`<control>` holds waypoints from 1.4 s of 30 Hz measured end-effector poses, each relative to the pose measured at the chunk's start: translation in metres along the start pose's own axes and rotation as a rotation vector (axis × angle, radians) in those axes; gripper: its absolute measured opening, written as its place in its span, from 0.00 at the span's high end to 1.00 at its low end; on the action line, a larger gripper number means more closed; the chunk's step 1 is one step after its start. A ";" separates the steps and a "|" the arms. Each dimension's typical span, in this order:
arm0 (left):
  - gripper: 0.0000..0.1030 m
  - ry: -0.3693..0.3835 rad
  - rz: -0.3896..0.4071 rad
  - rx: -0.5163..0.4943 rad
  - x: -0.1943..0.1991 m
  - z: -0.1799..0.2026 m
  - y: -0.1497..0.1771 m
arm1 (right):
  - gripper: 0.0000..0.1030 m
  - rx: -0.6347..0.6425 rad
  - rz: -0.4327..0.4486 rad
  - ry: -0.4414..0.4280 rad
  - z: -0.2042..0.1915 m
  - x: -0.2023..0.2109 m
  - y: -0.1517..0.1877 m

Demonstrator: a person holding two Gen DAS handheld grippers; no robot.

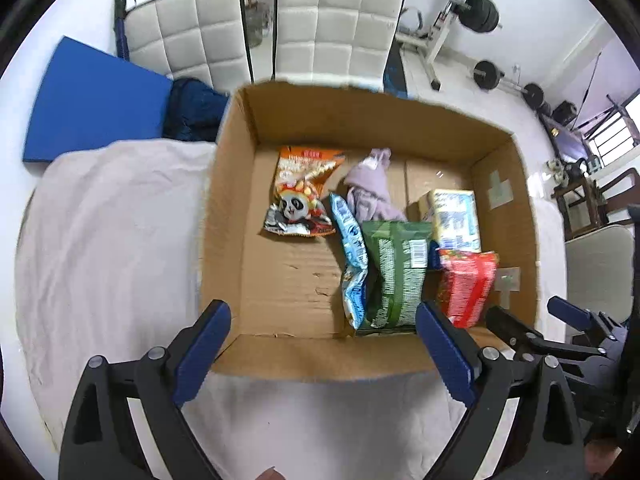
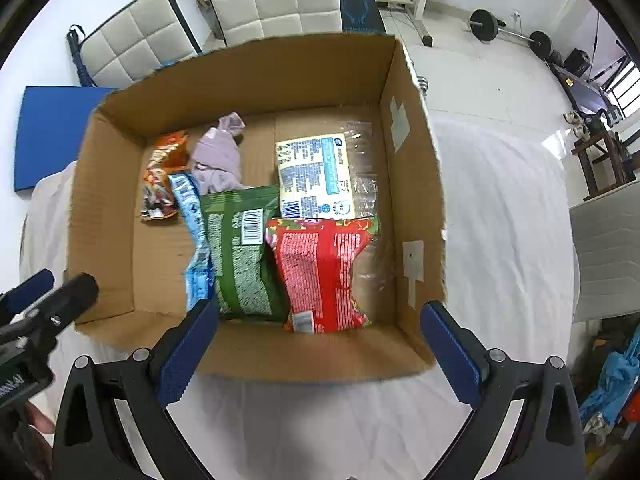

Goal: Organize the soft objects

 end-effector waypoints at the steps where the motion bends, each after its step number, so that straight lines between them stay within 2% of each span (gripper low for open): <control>1: 0.08 -0.012 0.020 -0.001 0.012 -0.002 0.002 | 0.00 0.002 0.016 0.003 -0.001 0.009 0.003; 6: 0.08 -0.033 0.121 0.009 0.079 -0.009 0.024 | 0.00 0.000 0.112 -0.045 -0.008 0.067 0.028; 11: 0.07 -0.008 0.186 -0.004 0.149 -0.010 0.058 | 0.00 0.036 0.175 -0.064 -0.022 0.135 0.069; 13: 0.00 -0.022 0.199 -0.002 0.168 -0.012 0.071 | 0.00 0.043 0.198 -0.067 -0.025 0.162 0.088; 19: 0.00 -0.030 0.254 0.000 0.218 -0.017 0.102 | 0.00 0.044 0.268 -0.087 -0.034 0.241 0.145; 26: 0.00 -0.036 0.308 0.005 0.268 -0.017 0.125 | 0.00 0.031 0.322 -0.118 -0.039 0.310 0.191; 32: 0.00 -0.007 0.330 0.033 0.292 -0.019 0.137 | 0.00 0.053 0.345 -0.130 -0.051 0.345 0.213; 36: 0.00 -0.017 0.341 0.039 0.299 -0.018 0.139 | 0.00 0.080 0.360 -0.130 -0.060 0.362 0.223; 42: 0.00 -0.031 0.354 0.044 0.302 -0.017 0.138 | 0.00 0.086 0.397 -0.096 -0.059 0.371 0.216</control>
Point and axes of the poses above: each gripper's, at about its wrist camera, not at the fingertips, and x roughly against the way its jaws point, z to its right, y to its underside, the point moved 6 cm from there along -x, roughly the way its jaws point, and after that the axes turned 14 degrees about -y, right-handed, at the moved point
